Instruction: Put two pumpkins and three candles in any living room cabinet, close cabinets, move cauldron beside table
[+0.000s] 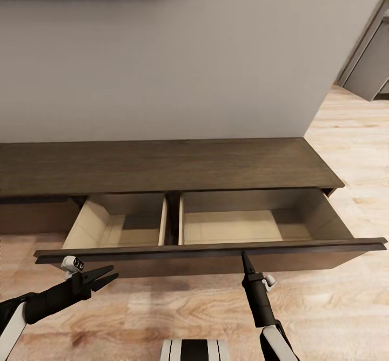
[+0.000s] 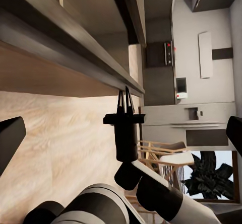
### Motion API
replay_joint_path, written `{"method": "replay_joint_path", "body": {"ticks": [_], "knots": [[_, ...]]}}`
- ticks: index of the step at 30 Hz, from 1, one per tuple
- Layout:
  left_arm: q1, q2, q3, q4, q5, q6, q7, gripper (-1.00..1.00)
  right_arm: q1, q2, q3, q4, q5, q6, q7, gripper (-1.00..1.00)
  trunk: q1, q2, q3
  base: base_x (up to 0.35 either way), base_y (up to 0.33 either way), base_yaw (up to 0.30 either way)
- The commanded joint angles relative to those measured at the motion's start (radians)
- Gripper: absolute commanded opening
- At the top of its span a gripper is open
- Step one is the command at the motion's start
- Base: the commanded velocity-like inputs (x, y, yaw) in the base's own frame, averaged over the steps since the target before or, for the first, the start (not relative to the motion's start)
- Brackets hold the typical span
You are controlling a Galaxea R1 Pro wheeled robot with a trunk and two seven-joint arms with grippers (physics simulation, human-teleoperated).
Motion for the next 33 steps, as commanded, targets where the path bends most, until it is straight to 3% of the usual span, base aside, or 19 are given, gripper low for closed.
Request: {"method": "replay_joint_path", "body": {"ticks": [1,33], "knots": [[-0.001,0.0,0.0,0.0,0.003,0.008,-0.001,1.0,0.0,0.0,0.03,0.002,0.002,0.001,0.009,-1.0,0.0,0.0,-0.001,-0.064,0.0,0.0],[0.0,0.0,0.0,0.0,0.003,0.008,-0.001,1.0,0.0,0.0,0.03,0.002,0.003,0.002,0.009,-1.0,0.0,0.0,-0.001,-0.058,0.0,0.0]]}}
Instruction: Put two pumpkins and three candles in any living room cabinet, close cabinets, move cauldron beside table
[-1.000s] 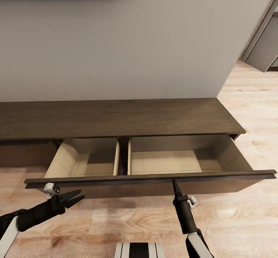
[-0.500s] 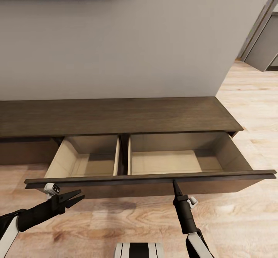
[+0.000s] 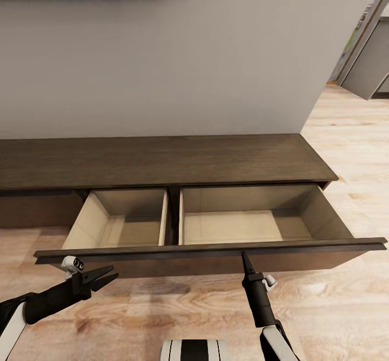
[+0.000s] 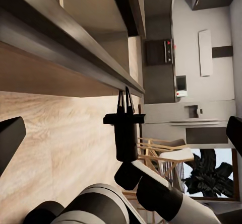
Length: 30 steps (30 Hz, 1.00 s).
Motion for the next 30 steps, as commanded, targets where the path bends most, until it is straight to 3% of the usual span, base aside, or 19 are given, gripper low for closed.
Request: {"method": "replay_joint_path", "body": {"ticks": [1,2,8,19,26,30], "knots": [[-0.001,0.0,0.0,0.0,0.003,0.007,-0.001,1.0,0.0,0.0,0.031,0.002,0.002,0.001,0.009,-1.0,0.0,0.0,-0.001,0.0,0.0,0.0],[0.0,0.0,0.0,0.0,0.003,0.007,-0.001,1.0,0.0,0.0,0.031,0.002,0.002,0.001,0.009,1.0,0.0,0.0,-0.001,0.0,0.0,0.0],[-0.001,0.0,0.0,0.0,0.003,0.007,-0.001,1.0,0.0,0.0,0.031,0.002,0.002,0.001,0.009,1.0,0.0,0.0,-0.001,-0.028,0.0,0.0],[-0.001,0.0,0.0,0.001,0.003,0.007,-0.001,1.0,-0.001,0.001,0.033,0.002,0.002,0.011,0.003,1.0,0.0,0.0,-0.001,-0.283,0.0,0.0],[-0.001,0.001,0.0,0.002,0.002,0.007,0.0,1.0,-0.004,-0.001,0.067,0.001,0.003,0.059,-0.096,1.0,0.0,0.0,-0.001,-0.221,0.0,0.0],[-0.001,0.002,0.001,0.002,0.001,0.01,0.002,1.0,-0.013,-0.001,0.071,-0.001,0.002,0.143,-0.178,1.0,0.0,0.0,-0.001,-0.032,0.0,0.0]]}}
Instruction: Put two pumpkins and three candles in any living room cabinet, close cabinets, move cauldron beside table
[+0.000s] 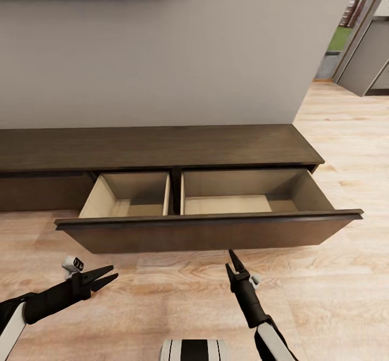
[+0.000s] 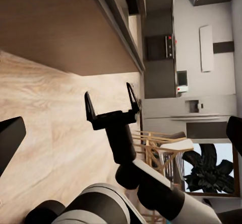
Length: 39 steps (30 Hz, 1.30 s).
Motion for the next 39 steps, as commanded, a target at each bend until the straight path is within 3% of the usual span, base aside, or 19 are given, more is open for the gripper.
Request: {"method": "replay_joint_path", "body": {"ticks": [1,5,8,12,13,14,16,17,18,22,23,24,25,29,32,39], "knots": [[0.0,0.0,0.0,0.0,0.003,0.009,0.001,1.0,-0.002,0.0,0.001,-0.001,-0.011,0.052,-0.028,1.0,0.0,0.0,-0.001,-0.011,0.0,0.0],[0.0,0.0,-0.002,0.001,0.002,0.021,0.008,1.0,-0.008,0.001,0.001,-0.003,-0.011,0.228,-0.156,1.0,-0.002,0.001,0.015,-0.004,0.0,0.0],[0.0,0.004,-0.001,0.002,0.002,0.032,0.01,1.0,-0.025,-0.006,0.001,-0.001,-0.013,0.276,-0.26,1.0,-0.003,0.001,0.026,0.0,0.0,0.0],[0.0,0.01,0.001,0.003,-0.002,0.042,0.01,1.0,-0.02,-0.024,0.002,-0.019,-0.009,0.355,-0.308,1.0,-0.005,0.002,0.042,0.0,0.0,0.0],[-0.001,0.011,0.001,0.003,-0.013,0.047,0.01,1.0,-0.019,-0.052,0.003,-0.034,-0.006,0.41,-0.315,1.0,-0.006,0.003,0.046,0.0,0.0,0.0],[-0.001,0.012,0.001,0.003,-0.018,0.048,0.01,1.0,-0.019,-0.064,0.003,-0.037,-0.006,0.422,-0.316,1.0,-0.006,0.003,0.05,0.0,0.0,0.0],[-0.001,0.013,0.002,0.003,-0.043,0.055,0.01,1.0,-0.007,-0.117,0.005,-0.045,-0.007,0.461,-0.318,1.0,-0.007,0.003,0.057,0.0,0.0,0.0],[-0.001,0.013,0.003,0.003,-0.052,0.057,0.01,1.0,-0.002,-0.13,0.005,-0.048,-0.007,0.471,-0.318,1.0,-0.007,0.003,0.061,0.0,0.0,0.0],[-0.001,0.012,0.003,0.001,-0.085,0.06,0.01,1.0,0.013,-0.158,0.008,-0.059,-0.007,0.504,-0.319,1.0,-0.008,0.004,0.065,0.0,0.0,0.0],[-0.001,0.011,0.003,-0.007,-0.214,0.067,0.01,1.0,0.083,-0.233,0.012,-0.063,0.0,0.584,-0.316,1.0,-0.01,0.005,0.081,0.0,0.0,0.0],[-0.001,0.011,0.003,-0.007,-0.23,0.067,0.01,1.0,0.09,-0.24,0.011,-0.063,0.0,0.586,-0.315,1.0,-0.01,0.005,0.084,0.0,0.0,0.0],[-0.001,0.009,0.004,-0.007,-0.279,0.068,0.01,1.0,0.108,-0.255,0.009,-0.062,0.001,0.591,-0.311,1.0,-0.011,0.005,0.088,0.0,0.0,0.0],[-0.001,0.008,0.004,-0.006,-0.296,0.068,0.01,1.0,0.114,-0.258,0.009,-0.062,0.001,0.592,-0.31,1.0,-0.011,0.005,0.092,0.0,0.0,0.0],[-0.001,0.004,0.006,-0.005,-0.42,0.067,0.01,1.0,0.133,-0.271,0.007,-0.048,0.001,0.595,-0.307,1.0,-0.013,0.006,0.108,0.0,0.0,0.0],[-0.001,0.003,0.007,-0.005,-0.457,0.066,0.01,1.0,0.136,-0.273,0.007,-0.036,0.002,0.592,-0.307,1.0,-0.014,0.007,0.119,0.0,0.0,0.0],[-0.001,0.004,0.01,-0.005,-0.467,0.067,0.01,1.0,0.137,-0.272,0.013,0.046,0.003,0.592,-0.313,1.0,-0.031,0.036,0.143,0.0,0.0,0.0]]}}
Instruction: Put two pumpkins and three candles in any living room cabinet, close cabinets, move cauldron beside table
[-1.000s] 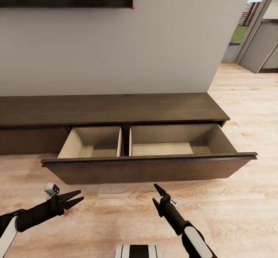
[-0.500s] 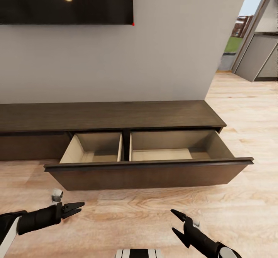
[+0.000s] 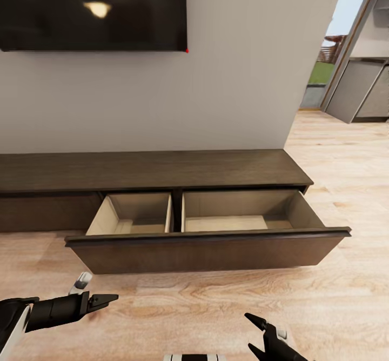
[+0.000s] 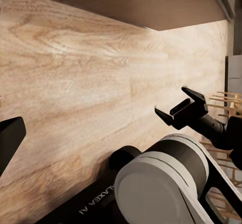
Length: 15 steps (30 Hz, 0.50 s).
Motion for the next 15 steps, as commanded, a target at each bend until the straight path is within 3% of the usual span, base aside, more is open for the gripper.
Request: {"method": "replay_joint_path", "body": {"ticks": [1,11,15], "knots": [[0.0,0.0,0.001,0.0,0.001,0.006,-0.002,1.0,-0.001,-0.001,0.003,0.002,-0.003,0.001,0.003,1.0,-0.004,0.007,0.002,0.0,0.0,0.0],[0.0,-0.001,0.0,0.0,0.001,0.004,-0.002,1.0,-0.001,-0.005,0.003,0.007,-0.001,0.0,0.003,1.0,-0.042,0.077,0.034,0.0,0.0,0.0],[0.0,-0.002,0.0,0.0,0.001,0.004,-0.002,1.0,-0.001,-0.005,0.0,0.008,0.018,-0.003,0.0,1.0,-0.058,0.105,0.046,0.0,0.0,0.0]]}}
